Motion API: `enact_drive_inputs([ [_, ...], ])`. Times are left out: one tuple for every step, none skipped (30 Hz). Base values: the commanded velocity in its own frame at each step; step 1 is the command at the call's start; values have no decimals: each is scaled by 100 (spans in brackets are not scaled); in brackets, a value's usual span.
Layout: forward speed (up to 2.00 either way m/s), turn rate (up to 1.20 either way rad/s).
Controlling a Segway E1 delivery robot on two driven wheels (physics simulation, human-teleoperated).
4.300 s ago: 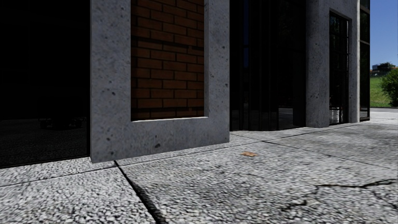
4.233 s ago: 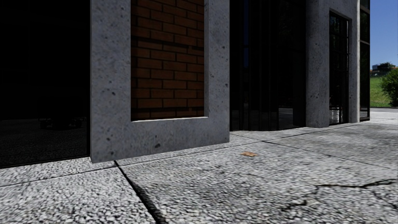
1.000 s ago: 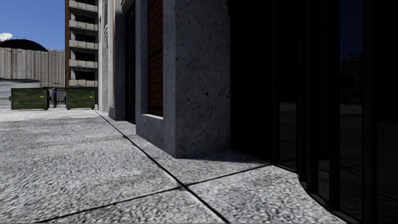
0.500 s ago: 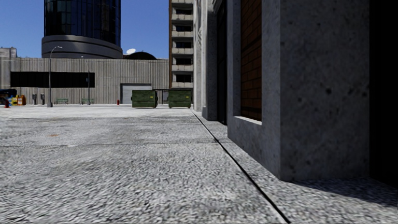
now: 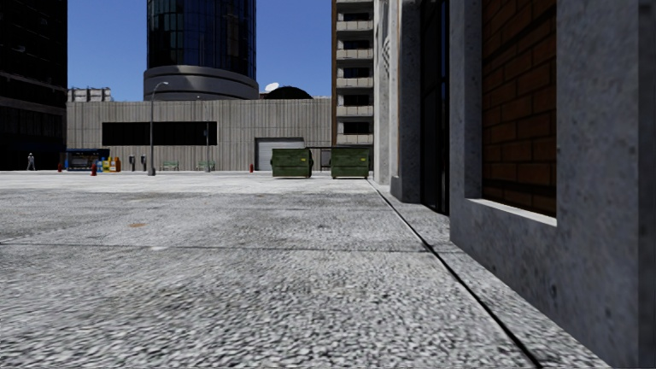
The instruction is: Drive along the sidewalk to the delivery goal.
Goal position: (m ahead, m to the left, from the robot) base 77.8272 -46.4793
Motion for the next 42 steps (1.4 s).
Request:
enact_drive_inputs([
  [126,0],
  [126,0],
  [126,0],
  [127,0],
  [128,0],
  [130,0],
  [159,0],
  [159,0],
  [200,0],
  [200,0],
  [200,0],
  [200,0],
  [200,0],
  [200,0],
  [200,0],
  [200,0],
  [200,0],
  [200,0],
  [200,0],
  [200,0],
  [200,0],
  [200,0],
  [200,0],
  [200,0],
  [200,0],
  [200,0],
  [200,16],
  [200,28],
  [200,34],
  [200,38],
  [200,44],
  [200,47],
  [200,47],
  [200,47],
  [200,47],
  [200,47],
  [200,47],
  [200,48],
  [200,51],
  [200,52],
  [200,52],
  [200,52],
])
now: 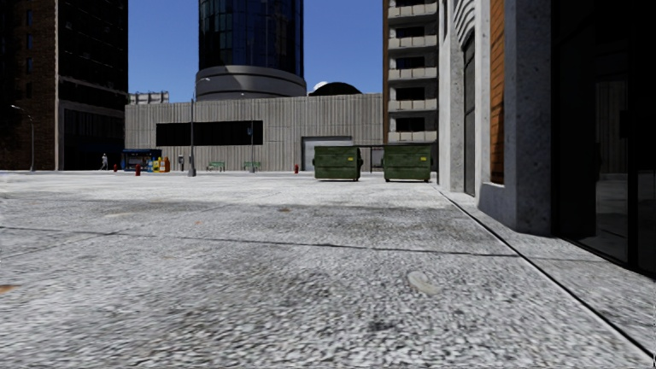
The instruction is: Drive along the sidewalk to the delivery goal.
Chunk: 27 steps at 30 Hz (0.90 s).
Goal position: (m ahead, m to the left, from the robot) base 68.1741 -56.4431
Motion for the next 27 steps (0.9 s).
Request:
enact_drive_inputs([
  [200,52],
  [200,52],
  [200,52],
  [200,52],
  [200,52],
  [200,52],
  [200,52],
  [200,52],
  [200,52],
  [200,52],
  [200,52],
  [200,52],
  [200,52],
  [200,52],
  [200,49],
  [200,0],
  [200,0],
  [200,0],
  [200,0],
  [200,0],
  [200,0],
  [200,0],
  [200,0],
  [200,0],
  [200,0],
  [200,0],
  [200,0],
])
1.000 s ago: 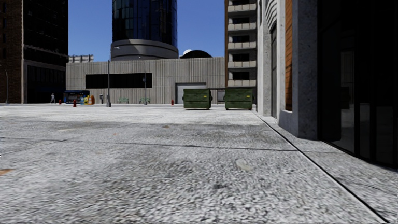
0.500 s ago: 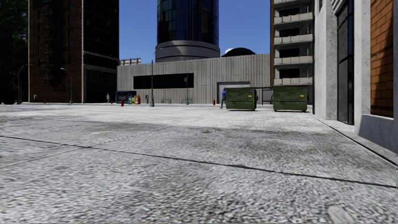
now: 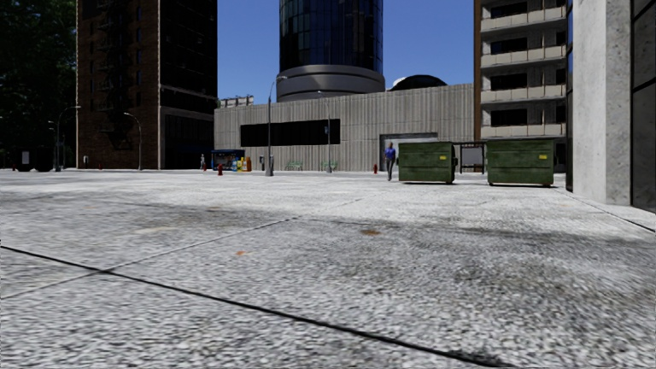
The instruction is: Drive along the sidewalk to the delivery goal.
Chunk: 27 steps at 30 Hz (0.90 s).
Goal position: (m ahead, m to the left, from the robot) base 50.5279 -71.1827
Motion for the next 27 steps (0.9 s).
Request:
enact_drive_inputs([
  [200,0],
  [200,0],
  [200,0],
  [200,0],
  [200,0],
  [200,0],
  [200,0],
  [200,0],
  [200,0],
  [200,0],
  [200,0],
  [200,0],
  [200,0],
  [200,0],
  [200,0],
  [200,0],
  [200,0],
  [200,0],
  [200,0],
  [200,0],
  [200,0],
  [200,0],
  [200,0],
  [200,0],
  [200,0],
  [200,0],
  [200,0],
])
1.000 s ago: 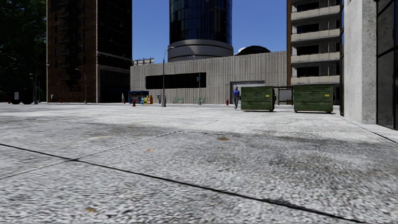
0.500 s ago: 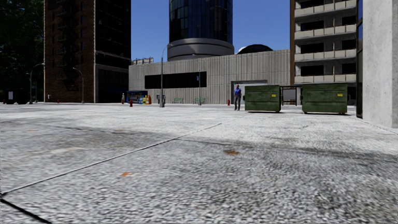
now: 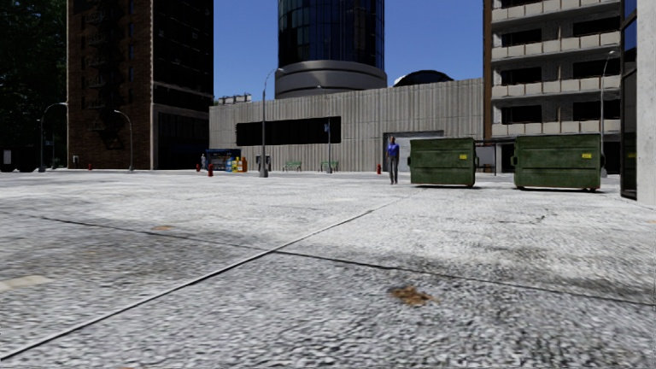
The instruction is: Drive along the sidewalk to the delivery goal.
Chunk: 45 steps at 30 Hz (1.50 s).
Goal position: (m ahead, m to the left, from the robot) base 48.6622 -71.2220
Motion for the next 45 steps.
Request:
enact_drive_inputs([
  [200,0],
  [200,0],
  [200,0],
  [200,0],
  [200,0],
  [200,0],
  [200,0],
  [200,0],
  [200,0],
  [200,0],
  [200,0],
  [200,0],
  [200,0],
  [200,0],
  [200,0],
  [200,0],
  [200,0],
  [195,0],
  [190,0],
  [187,0],
  [186,0],
  [183,0],
  [179,0],
  [167,0],
  [158,0],
  [150,0],
  [145,0],
  [145,0],
  [144,0],
  [141,0],
  [139,0],
  [135,0],
  [133,0],
  [132,0],
  [129,0],
  [127,0],
  [127,0],
  [127,0],
  [126,0],
  [125,0],
  [123,0],
  [121,0],
  [121,0],
  [120,0],
  [118,0],
])
